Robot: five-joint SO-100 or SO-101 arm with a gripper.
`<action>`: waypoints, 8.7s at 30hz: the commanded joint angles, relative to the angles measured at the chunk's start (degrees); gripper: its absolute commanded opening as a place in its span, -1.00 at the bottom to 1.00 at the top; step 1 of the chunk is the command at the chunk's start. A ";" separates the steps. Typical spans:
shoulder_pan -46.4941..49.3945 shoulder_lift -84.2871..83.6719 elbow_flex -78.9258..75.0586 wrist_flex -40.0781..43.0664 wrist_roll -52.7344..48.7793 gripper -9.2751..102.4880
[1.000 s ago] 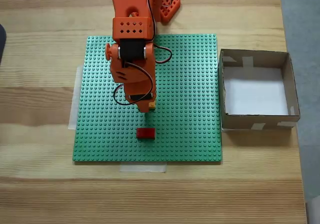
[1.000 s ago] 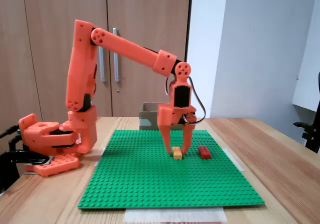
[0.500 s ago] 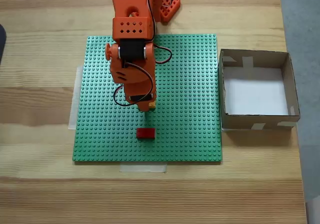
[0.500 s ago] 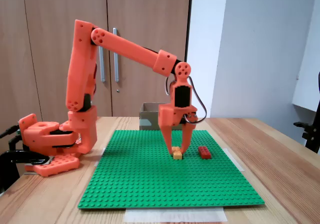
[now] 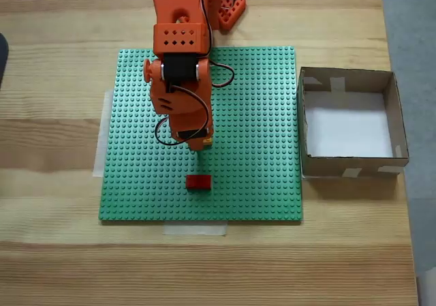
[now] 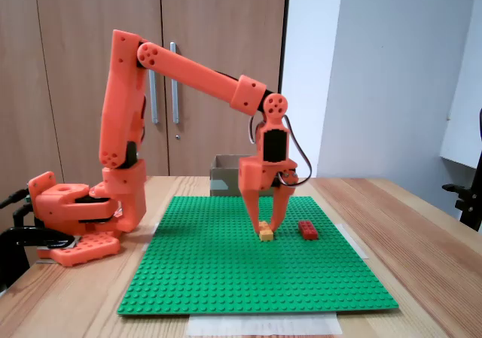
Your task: Pick the yellow lego block and put it in the box.
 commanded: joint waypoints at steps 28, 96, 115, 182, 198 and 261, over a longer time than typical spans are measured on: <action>-4.31 17.05 1.41 7.12 1.23 -0.85; -42.98 19.42 -19.86 3.43 3.60 -0.85; -46.76 -1.14 -39.20 10.63 2.81 -0.85; -45.88 -17.84 -31.20 1.58 7.65 -0.58; -46.32 -1.41 -24.43 -6.94 7.03 -0.62; -4.75 72.86 31.03 -32.26 7.56 -0.85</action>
